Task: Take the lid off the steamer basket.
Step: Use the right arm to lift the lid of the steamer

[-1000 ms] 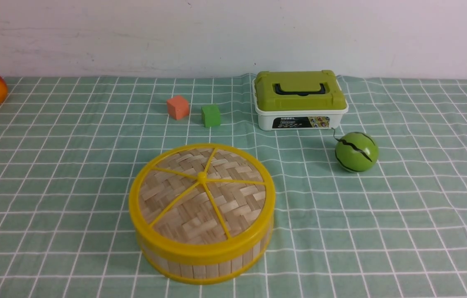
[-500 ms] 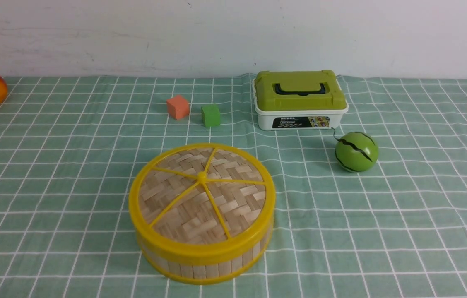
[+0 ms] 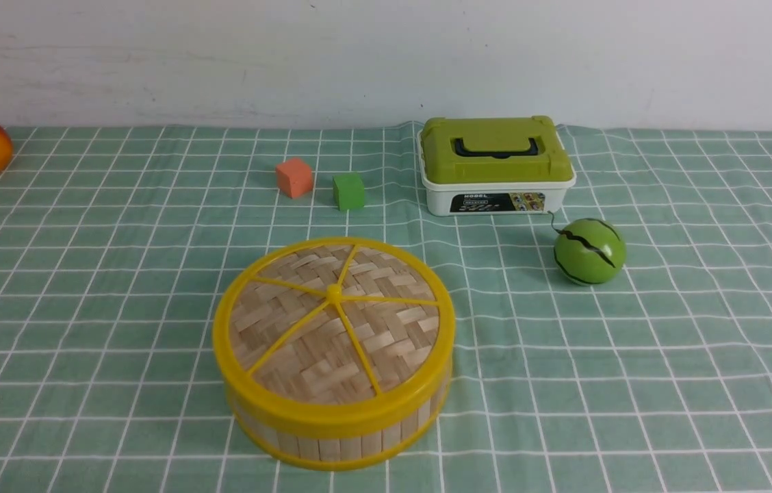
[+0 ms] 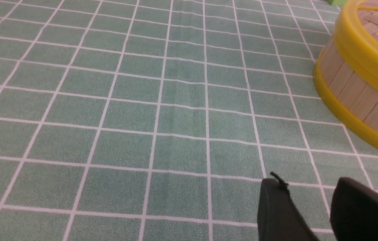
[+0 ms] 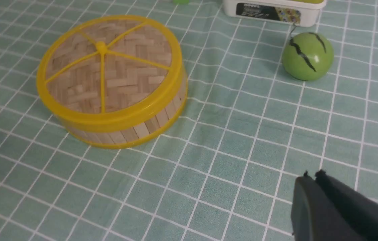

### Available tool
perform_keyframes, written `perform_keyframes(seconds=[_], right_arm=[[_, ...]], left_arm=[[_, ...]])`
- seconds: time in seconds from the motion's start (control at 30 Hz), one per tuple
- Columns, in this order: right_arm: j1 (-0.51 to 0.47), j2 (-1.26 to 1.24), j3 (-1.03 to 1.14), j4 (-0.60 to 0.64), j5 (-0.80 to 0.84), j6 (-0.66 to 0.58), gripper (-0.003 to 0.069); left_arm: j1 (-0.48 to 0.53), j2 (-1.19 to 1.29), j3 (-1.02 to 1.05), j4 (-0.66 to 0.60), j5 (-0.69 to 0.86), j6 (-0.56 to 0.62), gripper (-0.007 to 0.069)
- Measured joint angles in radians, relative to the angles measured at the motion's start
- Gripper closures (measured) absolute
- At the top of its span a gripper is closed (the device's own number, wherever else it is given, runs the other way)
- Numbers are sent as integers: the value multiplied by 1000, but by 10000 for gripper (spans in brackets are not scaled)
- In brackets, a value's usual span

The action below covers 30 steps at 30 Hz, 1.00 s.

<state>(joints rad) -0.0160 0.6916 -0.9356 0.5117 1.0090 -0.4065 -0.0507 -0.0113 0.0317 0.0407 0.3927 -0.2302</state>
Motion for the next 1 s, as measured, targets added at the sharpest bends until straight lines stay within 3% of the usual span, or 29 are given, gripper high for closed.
perform_keyframes(seconds=[0.23,0.33,0.67,1.0], right_arm=[[139,260,-217,-23,97,-96,669],[259,406,-353,-72,186,-103,665],[527,799,-650,-261,231,29,657],[663,1138,-921,-266,181,62,604]], left_arm=[[0,0,0,0,0,0,386],[0,0,0,0,0,0,386],[0,0,0,0,0,0,386],[0,0,0,0,0,0,386]])
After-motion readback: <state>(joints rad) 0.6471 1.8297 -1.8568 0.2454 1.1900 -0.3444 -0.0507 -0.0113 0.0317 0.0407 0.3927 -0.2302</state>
